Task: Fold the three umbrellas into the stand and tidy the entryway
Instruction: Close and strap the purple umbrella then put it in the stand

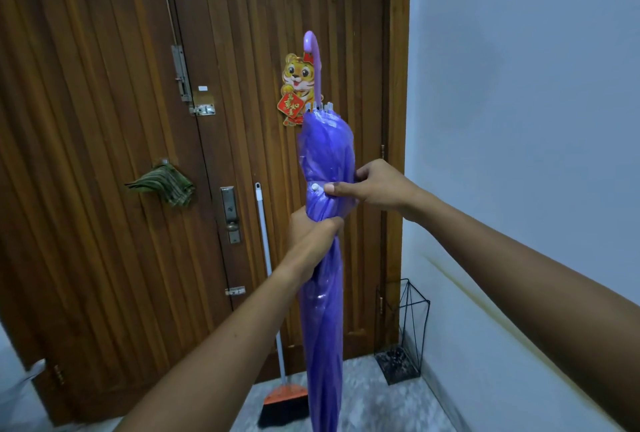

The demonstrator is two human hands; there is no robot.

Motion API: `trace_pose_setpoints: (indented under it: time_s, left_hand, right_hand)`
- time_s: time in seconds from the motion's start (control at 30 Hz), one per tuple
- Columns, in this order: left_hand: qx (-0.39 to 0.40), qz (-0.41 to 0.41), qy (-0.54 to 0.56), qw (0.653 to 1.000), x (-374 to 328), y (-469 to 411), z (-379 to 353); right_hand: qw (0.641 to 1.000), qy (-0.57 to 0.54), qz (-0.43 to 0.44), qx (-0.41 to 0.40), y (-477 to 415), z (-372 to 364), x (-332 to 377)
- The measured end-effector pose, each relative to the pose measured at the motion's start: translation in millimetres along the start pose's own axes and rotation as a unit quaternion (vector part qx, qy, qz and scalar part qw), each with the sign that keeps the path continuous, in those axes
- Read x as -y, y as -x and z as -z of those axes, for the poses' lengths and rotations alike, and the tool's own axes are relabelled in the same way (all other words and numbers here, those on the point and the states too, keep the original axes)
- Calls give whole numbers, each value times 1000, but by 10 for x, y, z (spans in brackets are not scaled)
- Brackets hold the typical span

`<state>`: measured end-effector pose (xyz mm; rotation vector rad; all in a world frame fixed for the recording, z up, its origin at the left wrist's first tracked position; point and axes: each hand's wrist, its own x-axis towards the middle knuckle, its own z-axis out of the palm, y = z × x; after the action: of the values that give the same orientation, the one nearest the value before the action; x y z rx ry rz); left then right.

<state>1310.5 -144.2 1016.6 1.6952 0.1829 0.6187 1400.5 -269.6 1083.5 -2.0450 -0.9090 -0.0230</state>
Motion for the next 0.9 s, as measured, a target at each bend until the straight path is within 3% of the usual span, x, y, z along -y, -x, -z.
trace_pose_setpoints:
  time_s: [0.17, 0.53, 0.67, 0.73, 0.83, 0.9]
  left_hand:
    - [-46, 18, 19, 999, -13, -28, 48]
    - [-10, -1, 38, 999, -96, -67, 206]
    - [140, 11, 139, 980, -101, -11, 254]
    - [257, 63, 217, 940, -148, 27, 249]
    - [435, 109, 280, 849, -247, 23, 251]
    - [488, 113, 266, 824, -256, -21, 271]
  right_hand:
    - [999, -28, 28, 4, 27, 26, 6]
    - [999, -33, 31, -25, 120, 118, 54]
    - [990, -121, 23, 62, 162, 190, -31]
    - [972, -205, 35, 114, 161, 173, -109]
    - [917, -365, 29, 157, 208, 113, -131]
    - [899, -411, 39, 145, 223, 92, -118]
